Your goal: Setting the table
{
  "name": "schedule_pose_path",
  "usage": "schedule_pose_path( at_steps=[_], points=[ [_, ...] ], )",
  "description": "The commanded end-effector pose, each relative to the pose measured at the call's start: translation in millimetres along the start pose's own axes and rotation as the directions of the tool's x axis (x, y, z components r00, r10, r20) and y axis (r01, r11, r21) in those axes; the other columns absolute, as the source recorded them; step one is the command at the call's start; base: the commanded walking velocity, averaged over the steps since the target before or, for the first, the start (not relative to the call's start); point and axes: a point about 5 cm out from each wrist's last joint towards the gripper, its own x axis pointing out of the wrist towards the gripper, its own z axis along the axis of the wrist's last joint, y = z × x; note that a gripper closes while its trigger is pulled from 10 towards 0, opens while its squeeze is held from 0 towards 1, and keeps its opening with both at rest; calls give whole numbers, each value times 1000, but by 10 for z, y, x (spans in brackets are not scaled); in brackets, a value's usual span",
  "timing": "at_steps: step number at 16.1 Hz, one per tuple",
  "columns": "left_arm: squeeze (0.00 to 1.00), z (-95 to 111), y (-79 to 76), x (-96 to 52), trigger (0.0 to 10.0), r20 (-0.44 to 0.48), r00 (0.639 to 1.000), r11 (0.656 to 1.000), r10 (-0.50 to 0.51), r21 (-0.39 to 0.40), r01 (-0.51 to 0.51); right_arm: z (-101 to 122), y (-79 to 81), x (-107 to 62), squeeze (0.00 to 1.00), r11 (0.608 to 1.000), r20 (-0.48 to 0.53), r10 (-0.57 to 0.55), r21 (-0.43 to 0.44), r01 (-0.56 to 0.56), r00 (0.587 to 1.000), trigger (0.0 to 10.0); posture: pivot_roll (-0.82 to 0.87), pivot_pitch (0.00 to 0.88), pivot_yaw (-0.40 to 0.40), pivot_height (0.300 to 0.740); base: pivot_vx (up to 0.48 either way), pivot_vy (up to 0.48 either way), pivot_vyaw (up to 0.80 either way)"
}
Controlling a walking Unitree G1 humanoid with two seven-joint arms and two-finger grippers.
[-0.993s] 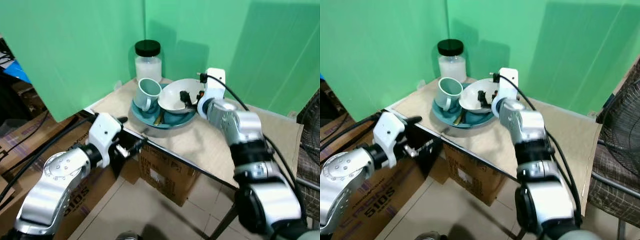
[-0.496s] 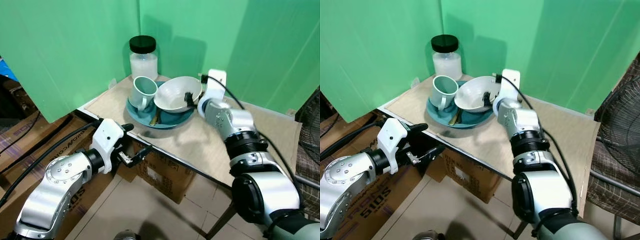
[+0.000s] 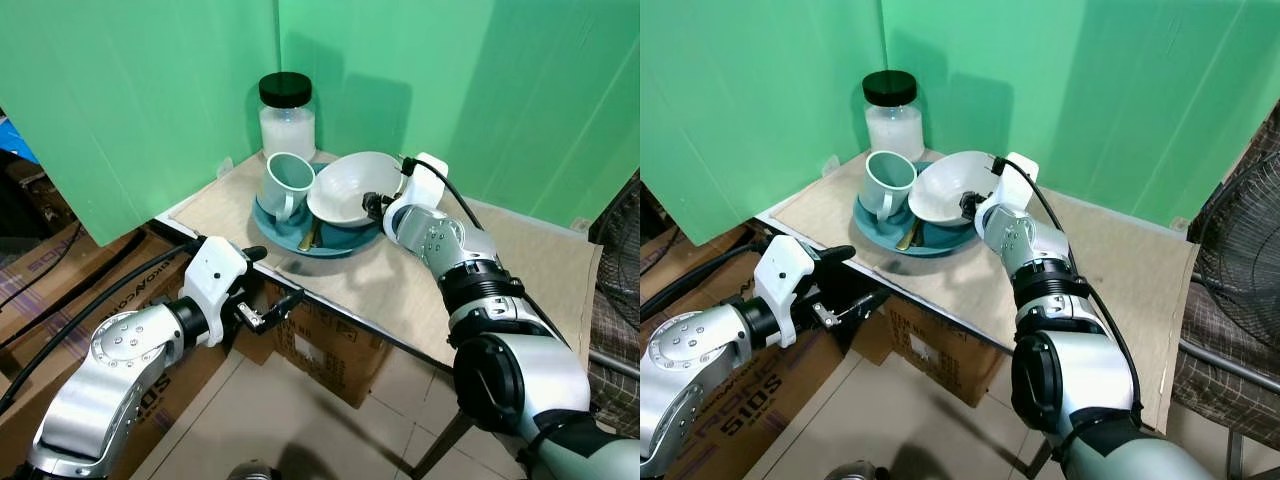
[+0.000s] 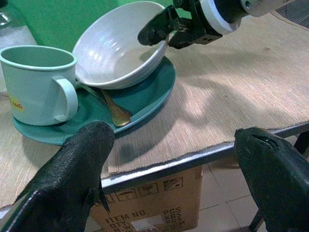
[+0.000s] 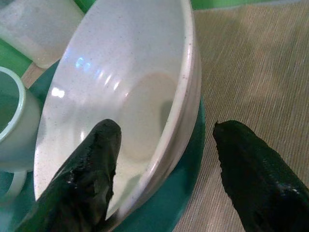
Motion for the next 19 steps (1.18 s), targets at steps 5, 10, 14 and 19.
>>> schedule_pose_path(
  at_steps=[5,10,14,19],
  points=[
    [0,10,16,1,10000,-8,1000,999,11,35,-11,2,22,15,0,998,-6,8,56,-7,1000,0,150,0,5,740,0,0,0],
    [0,19,35,5,10000,-7,1000,998,19,54,-18,-1,-14,26,0,997,-2,-11,73,11,1000,0,152,0,8,740,0,0,0],
    [0,26,42,24,10000,-2,1000,998,19,65,-19,23,-50,24,0,996,10,-22,84,21,1000,0,146,0,12,740,0,0,0],
    [0,46,44,68,10000,7,1000,996,18,82,-19,66,-71,17,0,997,43,-31,69,28,999,0,144,0,3,740,0,0,0]
  ],
)
